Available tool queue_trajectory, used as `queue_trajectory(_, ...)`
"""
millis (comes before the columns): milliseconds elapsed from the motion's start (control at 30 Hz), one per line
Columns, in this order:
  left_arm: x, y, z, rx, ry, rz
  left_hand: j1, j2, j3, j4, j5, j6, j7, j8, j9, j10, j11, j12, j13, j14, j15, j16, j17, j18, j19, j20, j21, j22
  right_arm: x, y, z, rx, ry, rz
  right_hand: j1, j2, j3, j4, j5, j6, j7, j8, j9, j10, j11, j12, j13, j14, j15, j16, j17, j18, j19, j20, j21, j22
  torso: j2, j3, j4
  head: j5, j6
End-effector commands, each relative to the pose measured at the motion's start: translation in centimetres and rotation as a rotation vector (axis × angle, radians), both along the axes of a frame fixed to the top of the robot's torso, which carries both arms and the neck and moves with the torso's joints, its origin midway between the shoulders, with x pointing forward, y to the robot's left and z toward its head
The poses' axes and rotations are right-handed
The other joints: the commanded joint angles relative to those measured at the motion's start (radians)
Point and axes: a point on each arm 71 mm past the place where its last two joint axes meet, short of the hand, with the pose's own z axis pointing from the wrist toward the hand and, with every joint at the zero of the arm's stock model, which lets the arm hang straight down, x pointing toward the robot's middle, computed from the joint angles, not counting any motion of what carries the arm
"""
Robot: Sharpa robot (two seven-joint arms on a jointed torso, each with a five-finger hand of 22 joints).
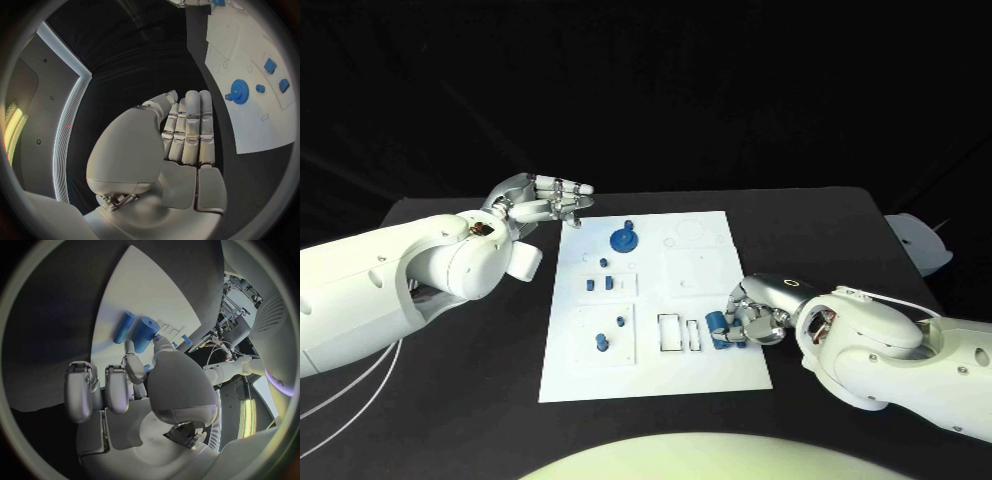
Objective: Assemble the parts on the task board
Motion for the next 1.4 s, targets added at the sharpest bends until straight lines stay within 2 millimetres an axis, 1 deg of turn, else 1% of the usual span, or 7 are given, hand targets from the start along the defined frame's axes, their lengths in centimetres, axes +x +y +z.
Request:
queue_trajectory(33,-0.1,-0.2,0.1,-0.005,-0.004,-0.021,-0.007,0.001,-0.005,0.001,-0.002,-0.007,-0.001,0.002,0.0,-0.009,-0.001,0.001,0.001,-0.003,0.001,-0.002,-0.002,0.013,0.002,0.009,-0.004,-0.001,0.0,0.2,-0.3,-0.035,-0.004,0.004,-0.008,0.006,-0.008,0.001,-0.005,0.001,-0.003,0.005,0.002,0.006,-0.003,0.007,0.003,0.065,0.002,0.003,0.042,-0.015,0.052,-0.002,0.006,0.224,0.001,0.0009,-0.0005,0.0,-0.001)
queue_trajectory(267,-0.1,-0.2,0.1,-0.005,-0.002,-0.023,-0.007,0.001,-0.005,0.001,-0.002,-0.007,-0.001,0.002,0.0,-0.009,-0.001,0.001,0.001,-0.003,0.001,-0.002,-0.002,0.013,0.002,0.009,-0.004,-0.001,0.2,0.9,-0.8,-0.029,-0.004,0.002,-0.012,0.012,-0.015,0.001,-0.011,0.002,-0.004,0.008,0.005,0.008,-0.004,0.01,0.008,0.065,0.001,0.004,0.043,-0.016,0.053,-0.002,0.008,0.225,0.0,0.0011,0.0006,0.0,-0.002)
queue_trajectory(467,-0.1,-0.1,0.1,-0.004,-0.001,-0.022,-0.008,0.001,-0.006,0.002,-0.002,-0.007,0.0,0.002,0.0,-0.01,-0.001,0.002,0.001,-0.003,0.001,-0.001,-0.002,0.013,0.001,0.009,-0.004,-0.001,0.3,1.2,-1.1,-0.034,0.0,0.003,-0.005,0.021,-0.015,-0.002,-0.01,0.004,-0.006,0.011,0.008,0.013,-0.006,0.017,0.016,0.065,0.0,0.006,0.045,-0.016,0.054,-0.003,0.011,0.225,-0.001,-0.0006,0.0013,-0.001,-0.004)
queue_trajectory(800,-0.2,-0.1,0.1,-0.004,0.001,-0.023,-0.008,0.001,-0.006,0.002,-0.002,-0.007,0.0,0.002,0.0,-0.01,-0.001,0.002,0.001,-0.003,0.001,-0.001,-0.002,0.013,0.001,0.009,-0.004,-0.001,0.3,1.5,-1.2,-0.027,-0.005,0.001,0.043,0.048,-0.014,-0.009,0.022,0.012,-0.011,0.024,0.019,0.031,-0.011,0.042,0.047,0.069,-0.004,0.017,0.063,-0.019,0.06,-0.007,0.027,0.23,-0.001,-0.0009,0.0029,-0.002,-0.005)
queue_trajectory(1033,-0.2,0.0,0.1,-0.004,0.001,-0.022,-0.008,0.001,-0.006,0.002,-0.002,-0.007,0.0,0.002,0.0,-0.01,-0.001,0.002,0.001,-0.003,0.001,-0.001,-0.002,0.013,0.001,0.009,-0.004,-0.001,0.0,1.6,-0.5,0.027,-0.055,-0.02,0.079,0.068,-0.006,-0.014,0.052,0.024,-0.02,0.035,0.028,0.053,-0.019,0.076,0.083,0.074,-0.01,0.034,0.091,-0.024,0.069,-0.012,0.052,0.236,-0.001,-0.0005,0.002,0.0,-0.002)
queue_trajectory(1200,-0.2,0.1,0.1,-0.003,0.001,-0.022,-0.008,0.0,-0.007,0.002,-0.002,-0.009,0.0,0.002,-0.001,-0.012,-0.001,0.003,0.001,-0.003,0.001,-0.001,-0.002,0.013,0.001,0.009,-0.005,-0.002,-0.6,2.0,0.5,0.087,-0.083,-0.032,0.084,0.071,-0.007,-0.01,0.073,0.029,-0.023,0.039,0.031,0.059,-0.022,0.082,0.091,0.076,-0.012,0.042,0.104,-0.026,0.072,-0.014,0.06,0.238,-0.002,-0.0002,0.0021,0.0,0.001)
queue_trajectory(1400,-0.2,0.1,0.1,-0.004,0.001,-0.022,-0.008,0.0,-0.007,0.002,-0.002,-0.009,0.0,0.002,-0.001,-0.012,-0.001,0.003,0.001,-0.003,0.001,-0.001,-0.002,0.013,0.001,0.009,-0.005,-0.002,-0.9,2.7,1.2,0.113,-0.085,-0.021,0.084,0.072,-0.008,-0.008,0.078,0.029,-0.023,0.038,0.031,0.057,-0.022,0.078,0.087,0.076,-0.013,0.041,0.103,-0.025,0.071,-0.015,0.057,0.237,-0.001,-0.0003,0.0034,0.0,0.002)
